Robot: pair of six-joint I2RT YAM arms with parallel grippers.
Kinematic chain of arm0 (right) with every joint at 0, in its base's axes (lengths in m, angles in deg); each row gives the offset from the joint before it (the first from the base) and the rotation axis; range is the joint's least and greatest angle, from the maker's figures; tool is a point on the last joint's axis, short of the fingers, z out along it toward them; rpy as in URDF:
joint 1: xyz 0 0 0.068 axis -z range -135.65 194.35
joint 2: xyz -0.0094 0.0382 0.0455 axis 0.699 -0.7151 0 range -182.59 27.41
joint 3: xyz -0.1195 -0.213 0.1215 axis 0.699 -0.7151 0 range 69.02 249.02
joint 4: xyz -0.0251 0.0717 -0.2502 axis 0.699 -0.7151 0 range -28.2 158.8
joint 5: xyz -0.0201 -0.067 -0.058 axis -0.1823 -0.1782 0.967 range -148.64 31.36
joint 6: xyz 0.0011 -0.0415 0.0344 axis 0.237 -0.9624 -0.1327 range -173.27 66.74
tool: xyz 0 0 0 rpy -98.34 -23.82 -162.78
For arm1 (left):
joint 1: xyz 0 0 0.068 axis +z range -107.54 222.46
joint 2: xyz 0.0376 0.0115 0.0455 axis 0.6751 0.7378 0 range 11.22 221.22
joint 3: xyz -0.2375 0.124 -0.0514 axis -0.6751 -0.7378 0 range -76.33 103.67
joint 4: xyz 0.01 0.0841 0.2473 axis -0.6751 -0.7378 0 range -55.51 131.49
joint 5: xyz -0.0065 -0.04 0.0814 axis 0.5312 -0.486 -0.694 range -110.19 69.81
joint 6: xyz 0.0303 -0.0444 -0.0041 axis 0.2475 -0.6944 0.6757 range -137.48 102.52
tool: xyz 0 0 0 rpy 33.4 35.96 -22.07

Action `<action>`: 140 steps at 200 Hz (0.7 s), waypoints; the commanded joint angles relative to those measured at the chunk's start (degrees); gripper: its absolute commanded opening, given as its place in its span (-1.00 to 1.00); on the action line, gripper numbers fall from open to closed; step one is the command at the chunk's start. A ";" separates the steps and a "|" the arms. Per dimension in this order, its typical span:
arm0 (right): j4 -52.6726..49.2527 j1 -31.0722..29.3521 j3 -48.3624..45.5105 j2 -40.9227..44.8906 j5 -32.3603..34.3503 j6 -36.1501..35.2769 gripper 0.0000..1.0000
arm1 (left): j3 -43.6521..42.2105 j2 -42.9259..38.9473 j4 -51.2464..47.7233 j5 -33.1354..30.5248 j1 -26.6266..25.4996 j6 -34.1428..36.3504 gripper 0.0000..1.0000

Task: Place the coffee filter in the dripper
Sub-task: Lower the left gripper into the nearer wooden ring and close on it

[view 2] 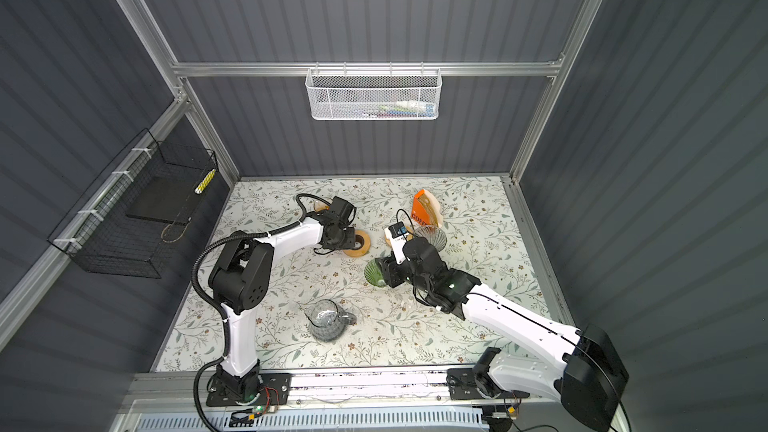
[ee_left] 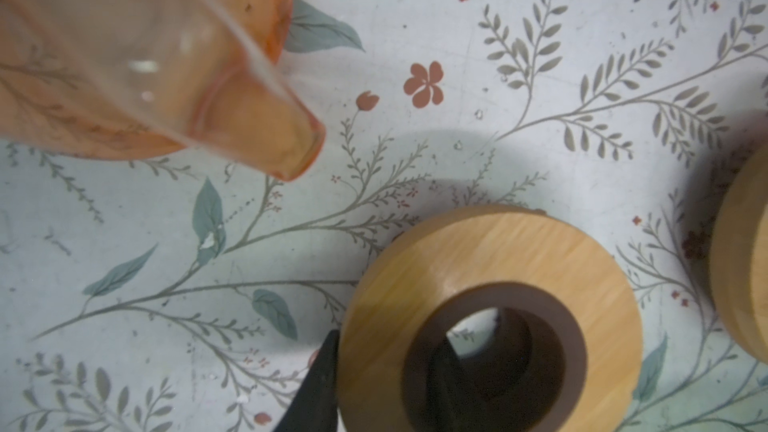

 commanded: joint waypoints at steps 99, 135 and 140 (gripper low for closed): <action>-0.82 0.30 0.75 0.79 -1.02 0.47 0.07 | -5.84 -9.63 -1.16 -0.28 -0.35 -0.74 -0.72; -0.98 0.25 0.57 2.72 -1.20 0.65 0.08 | -7.64 -14.19 -2.59 -0.46 -0.35 -1.10 -0.71; -0.97 0.25 0.57 2.81 -1.29 0.64 0.08 | -8.00 -14.86 -2.74 -0.39 -0.31 -1.27 -0.72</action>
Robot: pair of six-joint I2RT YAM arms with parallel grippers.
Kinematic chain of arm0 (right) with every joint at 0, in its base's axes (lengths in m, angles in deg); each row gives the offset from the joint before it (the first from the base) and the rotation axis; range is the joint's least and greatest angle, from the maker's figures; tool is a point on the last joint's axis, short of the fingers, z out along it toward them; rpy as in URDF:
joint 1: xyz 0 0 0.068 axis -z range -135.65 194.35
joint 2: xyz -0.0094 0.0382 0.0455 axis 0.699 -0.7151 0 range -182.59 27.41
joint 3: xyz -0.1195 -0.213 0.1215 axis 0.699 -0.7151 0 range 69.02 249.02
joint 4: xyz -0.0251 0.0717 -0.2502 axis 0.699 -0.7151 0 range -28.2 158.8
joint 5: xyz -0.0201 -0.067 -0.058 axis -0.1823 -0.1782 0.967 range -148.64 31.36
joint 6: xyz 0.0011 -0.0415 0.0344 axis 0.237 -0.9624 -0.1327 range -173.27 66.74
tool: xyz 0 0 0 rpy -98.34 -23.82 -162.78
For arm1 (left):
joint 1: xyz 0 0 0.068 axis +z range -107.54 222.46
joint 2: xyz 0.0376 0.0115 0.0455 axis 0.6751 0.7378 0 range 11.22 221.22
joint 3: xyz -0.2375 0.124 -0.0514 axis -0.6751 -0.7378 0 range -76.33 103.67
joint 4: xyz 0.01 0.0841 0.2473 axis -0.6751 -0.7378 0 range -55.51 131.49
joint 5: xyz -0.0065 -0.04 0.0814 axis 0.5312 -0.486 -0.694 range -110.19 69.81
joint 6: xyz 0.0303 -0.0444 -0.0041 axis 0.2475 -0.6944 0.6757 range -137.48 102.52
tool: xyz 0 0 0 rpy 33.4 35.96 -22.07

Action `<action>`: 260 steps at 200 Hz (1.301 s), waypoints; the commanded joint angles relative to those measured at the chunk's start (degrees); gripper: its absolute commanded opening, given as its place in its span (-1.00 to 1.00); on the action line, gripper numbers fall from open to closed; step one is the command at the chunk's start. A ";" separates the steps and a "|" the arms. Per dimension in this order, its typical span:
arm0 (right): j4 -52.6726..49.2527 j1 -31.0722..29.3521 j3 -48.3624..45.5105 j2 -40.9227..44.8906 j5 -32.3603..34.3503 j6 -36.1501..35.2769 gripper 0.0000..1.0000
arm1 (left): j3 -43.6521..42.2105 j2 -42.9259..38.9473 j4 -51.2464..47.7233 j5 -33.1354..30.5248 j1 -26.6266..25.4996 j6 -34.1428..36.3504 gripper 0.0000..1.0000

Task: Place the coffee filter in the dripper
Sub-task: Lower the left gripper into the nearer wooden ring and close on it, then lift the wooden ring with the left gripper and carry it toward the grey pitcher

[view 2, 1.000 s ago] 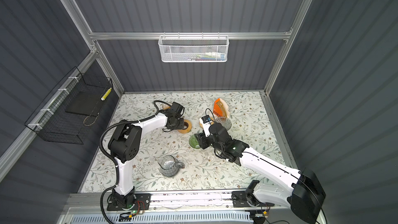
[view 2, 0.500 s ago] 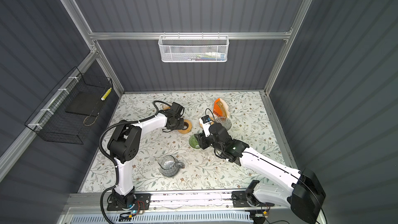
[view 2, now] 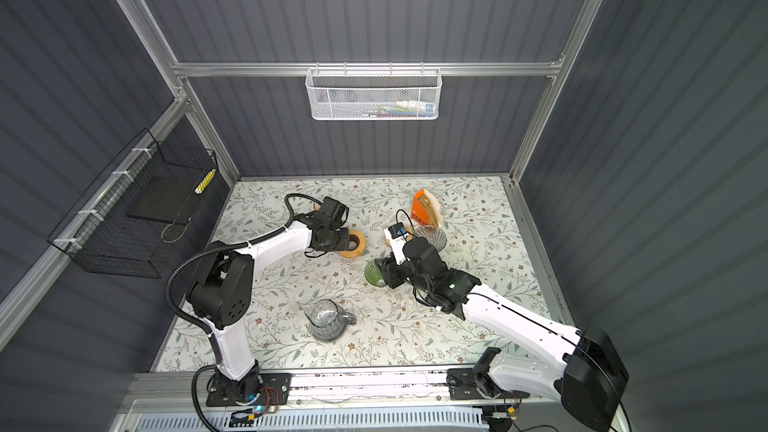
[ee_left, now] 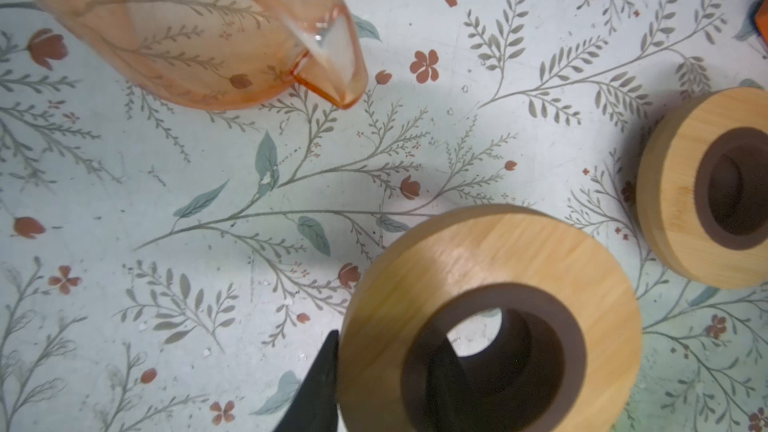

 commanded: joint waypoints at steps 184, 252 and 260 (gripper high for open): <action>-4.97 0.95 4.62 1.93 -4.57 -1.02 0.11 | -9.51 -31.17 -20.39 -1.57 -0.39 -1.15 -0.70; -0.37 1.04 4.26 -0.92 -3.87 1.14 0.10 | -8.78 -34.42 -23.42 -0.20 -0.35 0.68 -0.67; -0.40 1.04 4.33 -0.89 -3.31 1.67 0.10 | -8.04 -34.61 -23.83 0.31 -0.37 1.53 -0.67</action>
